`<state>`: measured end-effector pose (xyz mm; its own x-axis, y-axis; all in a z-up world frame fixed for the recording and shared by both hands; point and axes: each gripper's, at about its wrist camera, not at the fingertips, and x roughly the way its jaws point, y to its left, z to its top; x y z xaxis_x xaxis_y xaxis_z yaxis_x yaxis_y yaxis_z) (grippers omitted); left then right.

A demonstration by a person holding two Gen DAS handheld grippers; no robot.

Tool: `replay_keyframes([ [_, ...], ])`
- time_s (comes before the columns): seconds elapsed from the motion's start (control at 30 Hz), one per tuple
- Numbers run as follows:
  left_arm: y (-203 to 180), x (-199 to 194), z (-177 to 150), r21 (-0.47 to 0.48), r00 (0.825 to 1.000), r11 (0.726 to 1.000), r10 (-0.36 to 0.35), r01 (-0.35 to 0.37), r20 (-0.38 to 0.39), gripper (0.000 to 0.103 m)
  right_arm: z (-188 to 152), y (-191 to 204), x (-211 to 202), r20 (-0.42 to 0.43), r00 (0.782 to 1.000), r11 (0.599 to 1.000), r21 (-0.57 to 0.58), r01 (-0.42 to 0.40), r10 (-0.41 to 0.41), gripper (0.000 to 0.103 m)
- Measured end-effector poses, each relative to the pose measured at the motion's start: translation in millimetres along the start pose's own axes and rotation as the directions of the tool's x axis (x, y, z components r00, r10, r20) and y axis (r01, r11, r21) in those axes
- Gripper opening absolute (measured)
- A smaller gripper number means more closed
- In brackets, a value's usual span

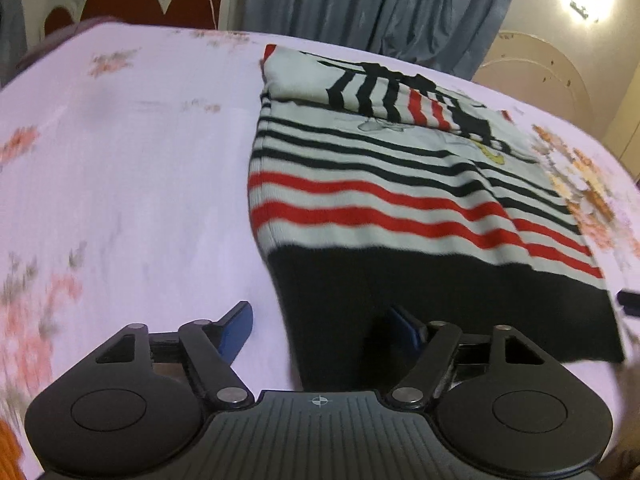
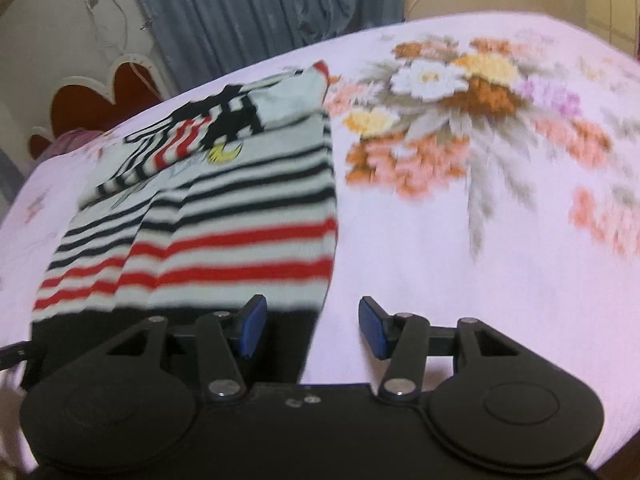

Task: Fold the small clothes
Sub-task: 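Grasp the black hem of the sweater with both grippers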

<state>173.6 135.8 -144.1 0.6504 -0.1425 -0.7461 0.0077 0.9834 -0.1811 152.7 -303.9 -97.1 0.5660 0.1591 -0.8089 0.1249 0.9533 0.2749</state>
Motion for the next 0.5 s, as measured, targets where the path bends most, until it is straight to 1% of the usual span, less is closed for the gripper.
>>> replay_keyframes([
  [0.1,5.1,-5.8,-8.1,-0.052,0.999,0.998,-0.042,0.041,-0.010,0.061,-11.1,-5.1,0.7,-0.028,0.998,0.998,0.029,-0.049,0.050,0.049],
  [0.13,7.6,-5.8,-8.3,-0.066,0.999,0.997,-0.050,0.049,-0.015,0.054,-13.2,-5.8,2.7,-0.037,0.997,0.997,0.036,-0.062,0.063,0.049],
  [0.17,10.7,-5.0,-7.2,-0.078,0.998,0.996,-0.054,0.052,-0.018,0.053,-14.3,-6.0,4.3,-0.038,0.997,0.997,0.041,-0.069,0.071,0.049],
  [0.23,20.0,-0.1,-2.1,-0.123,0.995,0.988,-0.095,0.091,-0.026,0.053,-13.4,-8.0,9.0,-0.032,0.995,0.994,0.062,-0.089,0.091,0.049],
  [0.33,28.3,10.6,4.5,-0.163,0.990,0.977,-0.142,0.137,-0.022,0.053,-7.7,-16.9,18.9,-0.018,0.991,0.981,0.145,-0.130,0.134,0.049],
  [0.4,34.8,19.0,9.9,-0.207,0.985,0.963,-0.175,0.171,-0.002,0.053,-3.4,-20.7,23.9,-0.008,0.988,0.971,0.186,-0.152,0.156,0.050],
  [0.47,40.2,27.3,14.2,-0.250,0.976,0.944,-0.219,0.215,0.010,0.053,-1.7,-20.9,26.9,-0.014,0.985,0.966,0.197,-0.168,0.174,0.050],
  [0.5,41.5,30.0,15.2,-0.263,0.970,0.935,-0.243,0.238,0.011,0.053,-1.7,-19.7,27.8,-0.026,0.980,0.962,0.195,-0.190,0.198,0.050],
])
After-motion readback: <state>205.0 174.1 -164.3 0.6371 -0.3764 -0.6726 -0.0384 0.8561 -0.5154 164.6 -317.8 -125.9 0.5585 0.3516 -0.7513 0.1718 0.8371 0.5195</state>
